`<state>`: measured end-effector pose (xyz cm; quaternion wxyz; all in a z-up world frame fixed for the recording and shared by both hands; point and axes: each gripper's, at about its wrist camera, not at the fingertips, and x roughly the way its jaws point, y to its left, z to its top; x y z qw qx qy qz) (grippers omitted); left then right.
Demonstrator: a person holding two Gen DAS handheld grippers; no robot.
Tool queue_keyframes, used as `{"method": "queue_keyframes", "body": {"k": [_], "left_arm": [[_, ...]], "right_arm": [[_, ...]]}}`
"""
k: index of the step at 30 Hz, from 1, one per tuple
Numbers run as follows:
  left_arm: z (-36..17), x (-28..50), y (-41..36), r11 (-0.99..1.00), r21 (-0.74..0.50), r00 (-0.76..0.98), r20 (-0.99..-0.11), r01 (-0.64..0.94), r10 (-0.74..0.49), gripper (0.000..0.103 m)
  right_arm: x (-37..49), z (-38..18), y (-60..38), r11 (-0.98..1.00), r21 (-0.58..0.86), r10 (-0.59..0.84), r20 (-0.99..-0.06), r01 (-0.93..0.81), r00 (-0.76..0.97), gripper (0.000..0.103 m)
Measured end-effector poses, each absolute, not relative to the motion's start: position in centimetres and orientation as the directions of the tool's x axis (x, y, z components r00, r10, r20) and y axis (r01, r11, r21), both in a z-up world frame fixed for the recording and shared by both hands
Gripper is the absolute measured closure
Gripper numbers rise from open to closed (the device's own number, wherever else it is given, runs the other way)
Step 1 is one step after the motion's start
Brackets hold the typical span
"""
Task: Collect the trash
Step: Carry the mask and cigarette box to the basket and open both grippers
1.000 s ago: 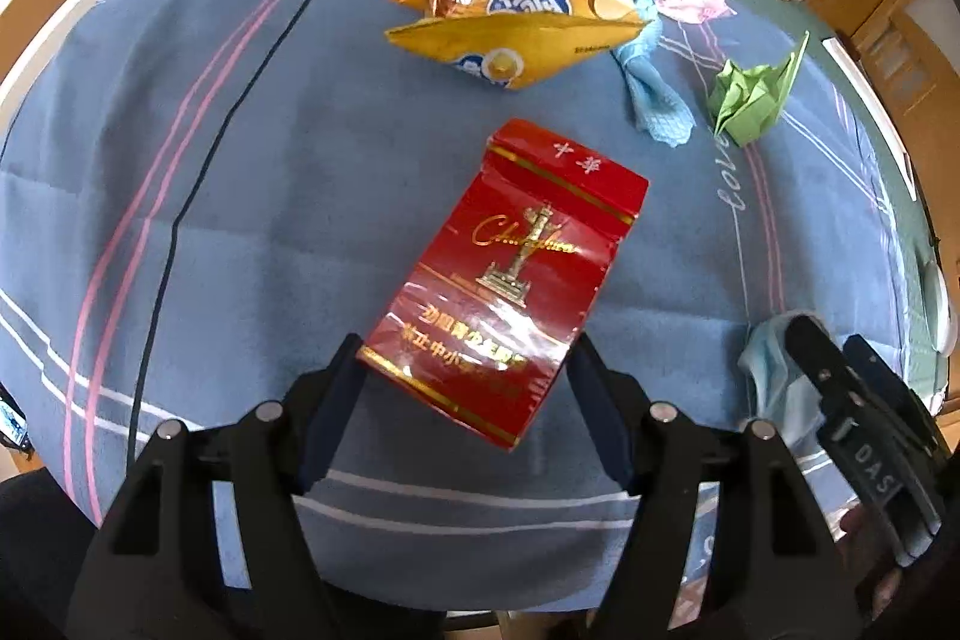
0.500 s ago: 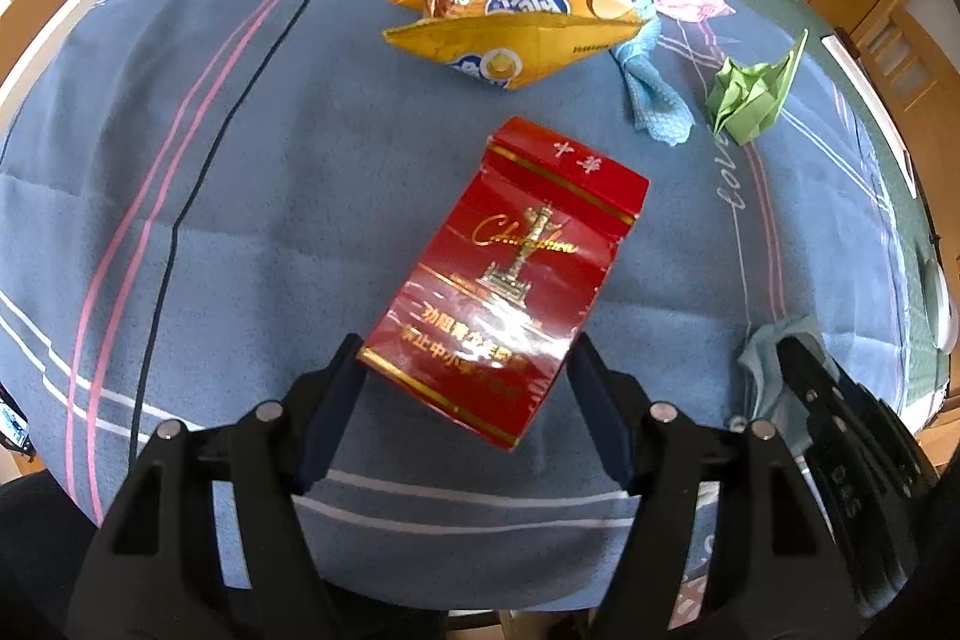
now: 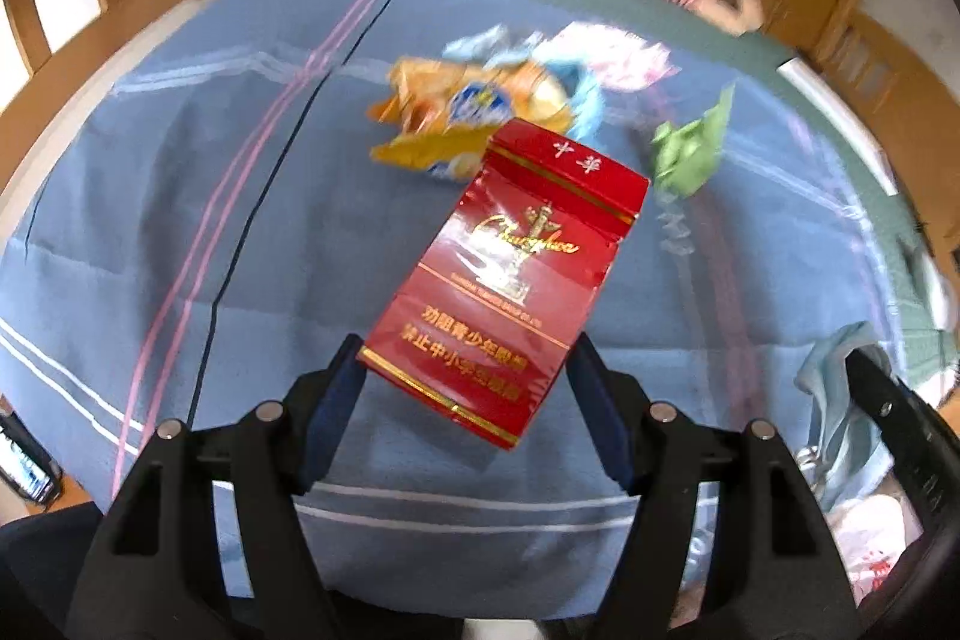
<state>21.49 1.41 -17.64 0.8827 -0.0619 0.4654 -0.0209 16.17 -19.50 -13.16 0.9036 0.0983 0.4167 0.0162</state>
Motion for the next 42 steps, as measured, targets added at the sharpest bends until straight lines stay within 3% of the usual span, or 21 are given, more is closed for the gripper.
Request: {"method": "queue_keyframes", "body": {"k": [6,11,17,19,22,25,30,34,35,37,42], "left_arm": [[-14.9,16.8,0.4,0.960,-0.245,0.633,-0.725,0.134,-0.273,0.034],[-14.1,12.0,-4.4,0.889,-0.267,0.519,-0.734,0.373,-0.438,0.034],[-14.6,7.0,-10.3,0.772,-0.240,0.379,-0.761,0.588,-0.526,0.034],[-15.0,6.2,-11.6,0.745,-0.226,0.354,-0.769,0.628,-0.532,0.034],[-15.2,5.0,-12.8,0.717,-0.191,0.340,-0.780,0.670,-0.525,0.034],[-15.5,4.1,-13.6,0.683,-0.177,0.316,-0.785,0.709,-0.532,0.034],[-16.9,2.8,-15.5,0.601,-0.168,0.237,-0.811,0.781,-0.535,0.034],[-17.9,1.2,-16.7,0.528,-0.135,0.197,-0.827,0.839,-0.526,0.033],[-18.0,1.1,-16.8,0.520,-0.131,0.195,-0.829,0.844,-0.524,0.031],[-18.0,0.7,-16.8,0.510,-0.120,0.198,-0.827,0.852,-0.526,0.016],[-17.2,1.2,-16.0,0.534,-0.127,0.229,-0.803,0.836,-0.550,0.008]], "right_arm": [[10.2,-9.2,-23.1,0.975,0.215,0.120,-0.701,0.047,0.703,0.086],[4.0,-8.4,-27.3,0.976,0.192,0.069,-0.718,0.101,0.693,0.086],[-2.9,-11.5,-32.3,0.950,0.177,-0.013,-0.800,0.257,0.599,0.086],[-4.2,-13.2,-33.3,0.939,0.194,0.005,-0.835,0.286,0.550,0.083],[-5.3,-15.0,-34.1,0.926,0.193,0.013,-0.876,0.325,0.483,0.067],[-6.2,-14.3,-35.5,0.888,0.261,0.017,-0.842,0.379,0.539,0.052],[-7.1,-12.0,-38.0,0.831,0.347,-0.018,-0.764,0.434,0.645,0.049],[-6.8,-12.4,-37.8,0.836,0.327,-0.017,-0.787,0.441,0.616,0.048],[-6.9,-12.5,-37.8,0.832,0.331,-0.021,-0.783,0.445,0.621,0.048],[-6.7,-12.5,-38.0,0.826,0.341,-0.019,-0.779,0.449,0.626,0.048],[-6.7,-12.0,-38.0,0.819,0.343,-0.047,-0.759,0.460,0.650,0.048]]}}
